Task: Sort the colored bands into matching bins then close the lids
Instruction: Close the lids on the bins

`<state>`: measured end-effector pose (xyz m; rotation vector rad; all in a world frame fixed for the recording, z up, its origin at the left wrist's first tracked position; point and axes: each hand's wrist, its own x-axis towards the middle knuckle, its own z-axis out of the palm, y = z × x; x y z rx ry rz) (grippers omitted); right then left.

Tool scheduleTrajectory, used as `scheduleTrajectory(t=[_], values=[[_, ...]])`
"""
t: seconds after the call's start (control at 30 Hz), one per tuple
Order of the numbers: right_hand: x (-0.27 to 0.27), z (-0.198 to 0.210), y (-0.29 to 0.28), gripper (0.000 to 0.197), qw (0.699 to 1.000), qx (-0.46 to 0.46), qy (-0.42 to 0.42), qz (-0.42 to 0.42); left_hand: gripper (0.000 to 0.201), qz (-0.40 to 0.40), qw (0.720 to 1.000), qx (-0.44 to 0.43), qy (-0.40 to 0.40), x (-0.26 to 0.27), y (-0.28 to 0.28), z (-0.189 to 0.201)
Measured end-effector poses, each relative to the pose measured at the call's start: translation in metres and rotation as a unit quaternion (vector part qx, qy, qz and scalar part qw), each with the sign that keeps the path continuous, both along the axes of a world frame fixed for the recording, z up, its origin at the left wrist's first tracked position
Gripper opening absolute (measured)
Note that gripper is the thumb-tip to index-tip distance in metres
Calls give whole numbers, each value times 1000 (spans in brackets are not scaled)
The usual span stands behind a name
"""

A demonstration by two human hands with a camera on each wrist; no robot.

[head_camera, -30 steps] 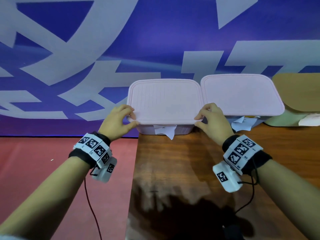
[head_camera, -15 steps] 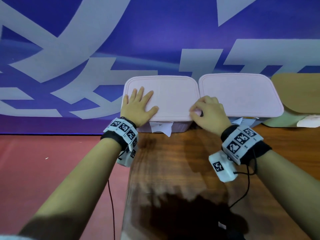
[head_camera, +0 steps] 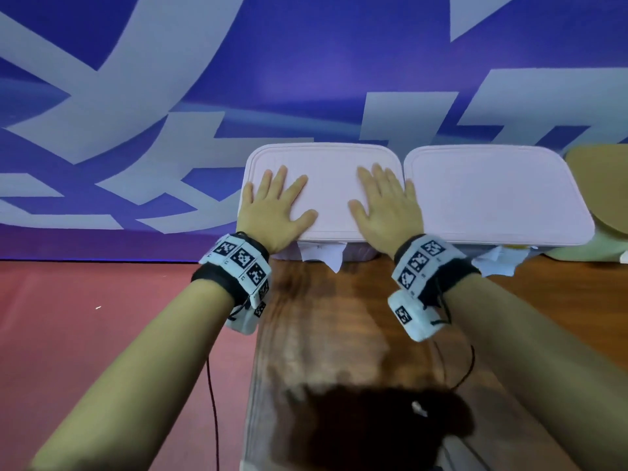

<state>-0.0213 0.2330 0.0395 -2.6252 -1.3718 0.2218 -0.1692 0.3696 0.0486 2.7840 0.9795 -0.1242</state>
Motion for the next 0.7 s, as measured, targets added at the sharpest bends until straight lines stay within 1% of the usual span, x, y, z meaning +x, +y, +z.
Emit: scheduleTrajectory(t=[0.1,0.17,0.23,0.3,0.4,0.5,0.63,0.7], values=[[2,3,2,60,1000,-21,-10,7,63,-27,999,20,6,0,0,1],[5,6,4,62,999,-31,5,21,76,-54,998,22,12,2,4,3],[12,13,13,62,999,-20,11,34,86,-57,998,17,27,9,11,5],[22,19,27,58,999,-15,11,49,84,-46,998,7,39,14,14,5],[27,14,38,55,996,-57,7,69,81,-42,998,-4,50,17,12,5],[27,10,40,55,995,-68,-1,68,82,-32,998,-13,55,20,14,9],[29,18,47,55,995,-76,20,65,79,-34,997,-7,63,25,18,15],[27,21,43,54,994,-83,29,68,81,-37,997,5,67,22,16,12]])
